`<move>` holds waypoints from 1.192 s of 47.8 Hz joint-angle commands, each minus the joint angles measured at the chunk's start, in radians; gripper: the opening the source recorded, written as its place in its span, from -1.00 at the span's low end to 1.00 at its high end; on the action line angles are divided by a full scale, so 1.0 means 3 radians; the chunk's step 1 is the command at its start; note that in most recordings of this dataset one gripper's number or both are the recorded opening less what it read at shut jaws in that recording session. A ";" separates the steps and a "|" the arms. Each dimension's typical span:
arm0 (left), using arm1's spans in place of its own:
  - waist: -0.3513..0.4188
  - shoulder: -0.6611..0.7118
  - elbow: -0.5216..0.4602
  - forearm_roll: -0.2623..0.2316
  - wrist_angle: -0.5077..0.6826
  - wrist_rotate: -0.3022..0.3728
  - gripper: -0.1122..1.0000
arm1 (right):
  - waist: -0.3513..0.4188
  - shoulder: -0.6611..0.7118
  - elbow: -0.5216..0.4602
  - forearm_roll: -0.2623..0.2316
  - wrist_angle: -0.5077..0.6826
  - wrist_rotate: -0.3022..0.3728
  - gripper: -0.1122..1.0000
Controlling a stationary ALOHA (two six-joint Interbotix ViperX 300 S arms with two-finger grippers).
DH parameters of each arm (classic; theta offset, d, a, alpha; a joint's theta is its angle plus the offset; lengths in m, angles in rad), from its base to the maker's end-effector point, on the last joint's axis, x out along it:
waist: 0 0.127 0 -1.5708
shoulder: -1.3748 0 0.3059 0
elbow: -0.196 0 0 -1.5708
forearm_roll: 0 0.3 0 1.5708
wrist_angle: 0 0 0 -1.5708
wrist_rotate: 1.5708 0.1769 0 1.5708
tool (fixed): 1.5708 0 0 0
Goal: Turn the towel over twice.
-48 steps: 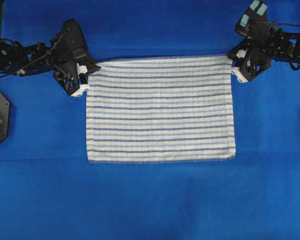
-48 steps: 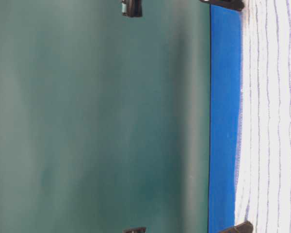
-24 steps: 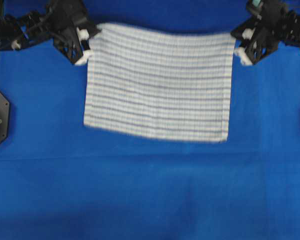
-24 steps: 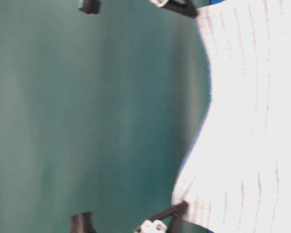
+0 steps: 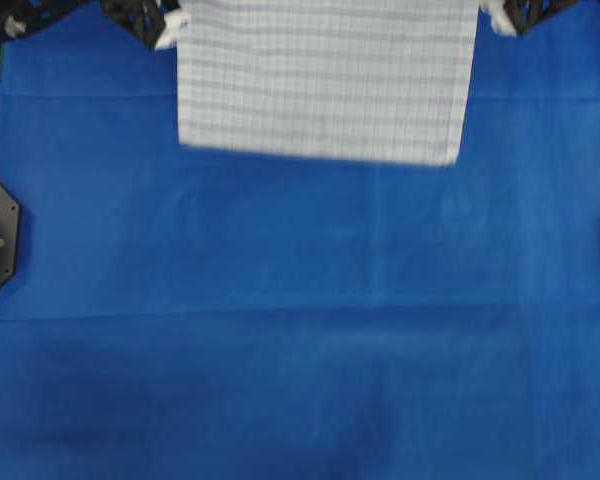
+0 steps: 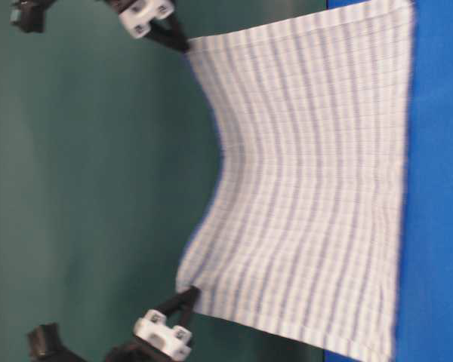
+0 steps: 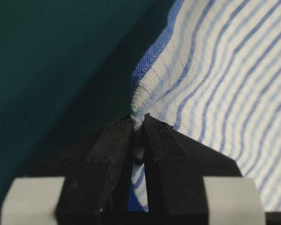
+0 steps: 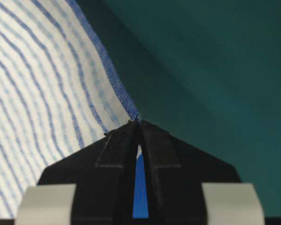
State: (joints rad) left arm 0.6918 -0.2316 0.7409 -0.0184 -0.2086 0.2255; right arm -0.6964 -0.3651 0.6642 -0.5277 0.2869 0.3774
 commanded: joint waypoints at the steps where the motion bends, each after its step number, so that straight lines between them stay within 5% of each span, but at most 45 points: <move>1: 0.0036 -0.0112 -0.0184 -0.0005 -0.0015 0.0010 -0.75 | -0.0026 -0.0072 -0.0225 -0.0097 0.0056 0.0005 -0.72; 19: 0.0010 -0.0537 -0.0302 -0.0005 0.0056 -0.0005 -0.75 | 0.0031 -0.0251 -0.0501 -0.0245 0.0199 0.0015 -0.72; 32: -0.0378 -0.0961 0.0066 -0.0005 0.0348 -0.0128 -0.75 | 0.0522 -0.0583 -0.0251 -0.0205 0.0496 0.0072 -0.72; 45: -0.0854 -0.1314 0.0680 -0.0005 0.0557 -0.0133 -0.75 | 0.1299 -0.0910 0.0164 -0.0015 0.1115 0.0087 -0.72; 57: -0.1237 -0.1396 0.1248 -0.0005 0.0537 -0.0138 -0.75 | 0.1739 -0.0977 0.0603 0.0440 0.1079 0.0169 -0.72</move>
State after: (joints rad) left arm 0.3559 -0.6397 1.0953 -0.0199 -0.0383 0.1825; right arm -0.1963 -0.6550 0.8314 -0.4249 0.6243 0.4172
